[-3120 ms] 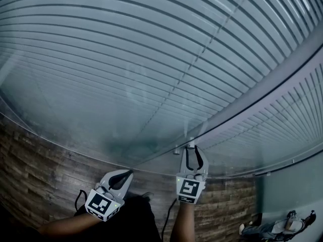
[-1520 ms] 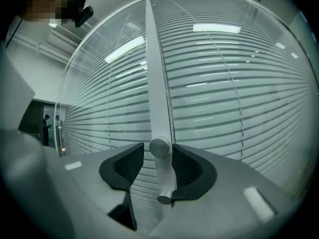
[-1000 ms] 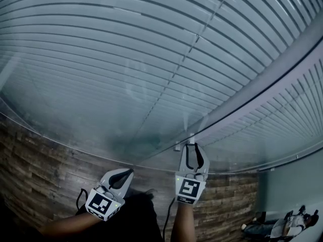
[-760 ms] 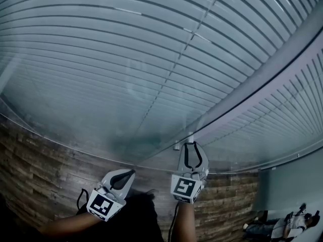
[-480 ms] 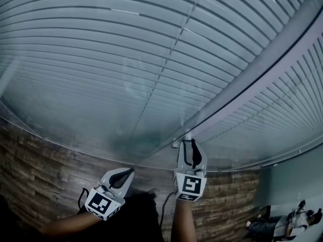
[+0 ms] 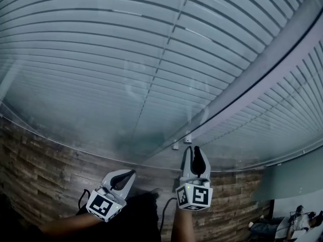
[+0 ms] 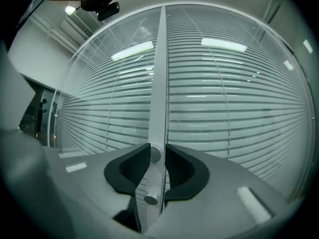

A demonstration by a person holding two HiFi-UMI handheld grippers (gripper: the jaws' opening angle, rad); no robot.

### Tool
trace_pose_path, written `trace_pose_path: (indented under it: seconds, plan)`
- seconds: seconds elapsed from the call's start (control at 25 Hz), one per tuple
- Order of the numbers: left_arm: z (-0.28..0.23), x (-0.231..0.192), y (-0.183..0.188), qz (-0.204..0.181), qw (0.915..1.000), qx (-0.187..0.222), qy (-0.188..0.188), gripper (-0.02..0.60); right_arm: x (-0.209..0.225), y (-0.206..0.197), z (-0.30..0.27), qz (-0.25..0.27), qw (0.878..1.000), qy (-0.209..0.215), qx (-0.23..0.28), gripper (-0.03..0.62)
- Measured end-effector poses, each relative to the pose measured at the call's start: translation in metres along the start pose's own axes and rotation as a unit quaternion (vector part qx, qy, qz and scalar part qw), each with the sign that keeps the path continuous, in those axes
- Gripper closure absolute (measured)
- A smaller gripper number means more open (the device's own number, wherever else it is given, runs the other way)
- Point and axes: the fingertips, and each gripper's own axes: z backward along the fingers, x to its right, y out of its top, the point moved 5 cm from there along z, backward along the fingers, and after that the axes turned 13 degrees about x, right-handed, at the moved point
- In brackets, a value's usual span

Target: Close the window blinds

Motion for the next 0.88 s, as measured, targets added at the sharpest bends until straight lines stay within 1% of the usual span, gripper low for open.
trace_pose_path:
  seconds: [0.08, 0.12, 0.16, 0.2, 0.32, 0.44, 0.56, 0.64, 0.76, 0.88]
  plan:
    - [-0.001, 0.001, -0.002, 0.003, 1.0, 0.001, -0.002, 0.581, 0.0, 0.0, 0.004, 0.001, 1.0, 0.0, 0.002, 0.513]
    - [-0.001, 0.001, -0.004, 0.004, 1.0, 0.004, -0.002, 0.581, -0.001, -0.001, 0.007, 0.0, 1.0, 0.0, 0.005, 0.536]
    - [-0.002, 0.002, -0.005, 0.004, 1.0, 0.006, -0.004, 0.581, -0.002, -0.002, 0.01, -0.004, 1.0, -0.001, 0.009, 0.575]
    - [-0.003, 0.002, -0.005, 0.001, 1.0, 0.007, -0.006, 0.581, -0.004, -0.002, 0.012, -0.01, 1.0, -0.001, 0.013, 0.591]
    - [-0.009, 0.008, 0.003, -0.015, 0.9998, 0.006, -0.01, 0.581, -0.013, 0.001, 0.019, -0.013, 1.0, 0.013, 0.01, 0.592]
    - [-0.01, 0.02, 0.006, -0.012, 0.9997, 0.009, -0.019, 0.581, -0.023, 0.001, 0.026, 0.002, 1.0, 0.029, 0.0, 0.592]
    - [-0.01, 0.031, 0.006, -0.019, 0.9994, 0.016, -0.024, 0.581, -0.024, 0.006, 0.029, -0.002, 0.999, 0.036, 0.006, 0.594]
    - [-0.01, 0.038, 0.007, -0.025, 0.9994, 0.021, -0.011, 0.581, -0.023, 0.009, 0.033, -0.007, 0.999, 0.043, 0.008, 0.594]
    - [-0.016, 0.045, 0.011, -0.021, 0.9986, 0.039, 0.027, 0.581, -0.02, 0.012, 0.039, -0.009, 0.999, 0.051, 0.013, 0.594]
    - [-0.02, 0.052, 0.013, -0.025, 0.9969, 0.051, 0.054, 0.581, -0.017, 0.011, 0.047, -0.007, 0.999, 0.047, 0.019, 0.594]
